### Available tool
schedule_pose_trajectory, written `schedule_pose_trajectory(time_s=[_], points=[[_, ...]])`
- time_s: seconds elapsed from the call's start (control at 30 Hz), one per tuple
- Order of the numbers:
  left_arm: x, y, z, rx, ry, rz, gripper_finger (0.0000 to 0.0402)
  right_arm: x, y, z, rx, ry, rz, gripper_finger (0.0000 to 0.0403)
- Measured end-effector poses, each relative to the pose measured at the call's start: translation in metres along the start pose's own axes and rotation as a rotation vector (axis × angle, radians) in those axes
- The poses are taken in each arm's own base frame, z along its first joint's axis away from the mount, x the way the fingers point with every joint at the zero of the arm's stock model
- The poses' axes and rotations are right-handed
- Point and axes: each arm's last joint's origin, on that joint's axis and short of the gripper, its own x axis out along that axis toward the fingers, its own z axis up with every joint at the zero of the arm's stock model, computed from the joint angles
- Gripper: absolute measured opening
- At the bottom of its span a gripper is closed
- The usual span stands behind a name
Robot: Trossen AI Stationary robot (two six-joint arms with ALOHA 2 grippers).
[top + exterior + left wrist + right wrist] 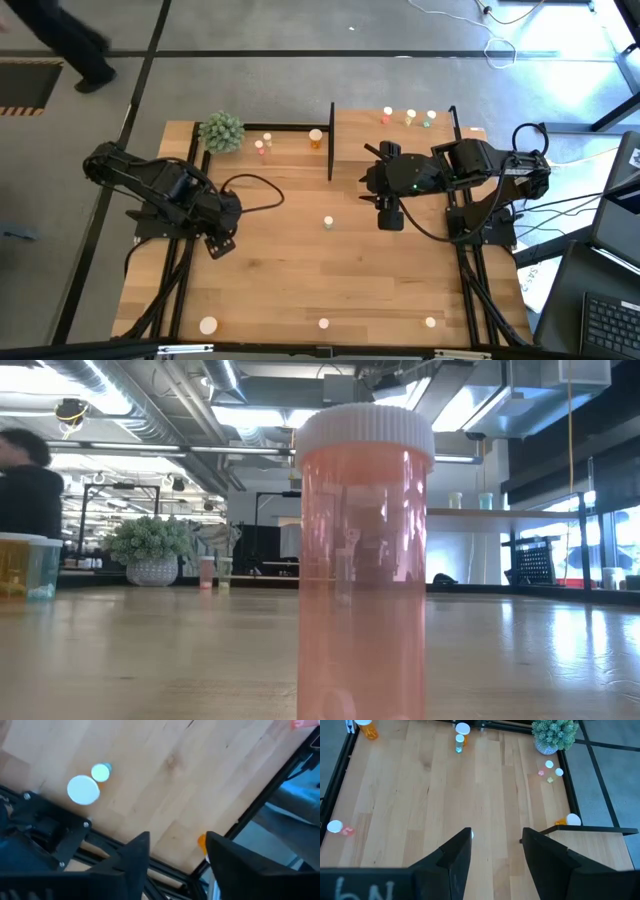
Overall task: Pick and place medicine bottles onto shelf by color
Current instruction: Put the middle orange pill bottle on the shelf
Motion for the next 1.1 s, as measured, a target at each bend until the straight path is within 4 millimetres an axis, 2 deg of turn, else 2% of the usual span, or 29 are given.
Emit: schedule_pose_trajectory(time_s=[0.27, 0.47, 0.6, 0.87, 1.1], points=[[0.000, 0.002, 0.000, 0.054, -0.014, 0.030, 0.0297, 0.000, 0.000, 0.000, -0.001, 0.000, 0.000, 0.0179], [0.002, 0.007, -0.001, 0.018, -0.023, 0.093, 0.0347, 0.000, 0.000, 0.000, 0.000, 0.000, 0.000, 0.0179], [0.015, 0.010, 0.000, 0.027, 0.022, 0.119, 0.0361, 0.000, 0.000, 0.000, -0.001, 0.000, 0.000, 0.0179], [0.037, 0.020, 0.006, 0.246, 0.105, 0.140, 0.0366, 0.000, 0.000, 0.000, -0.001, 0.000, 0.000, 0.0179], [0.057, 0.038, 0.008, 0.260, 0.154, 0.180, 0.0366, 0.000, 0.000, 0.000, -0.001, 0.000, 0.000, 0.0179]])
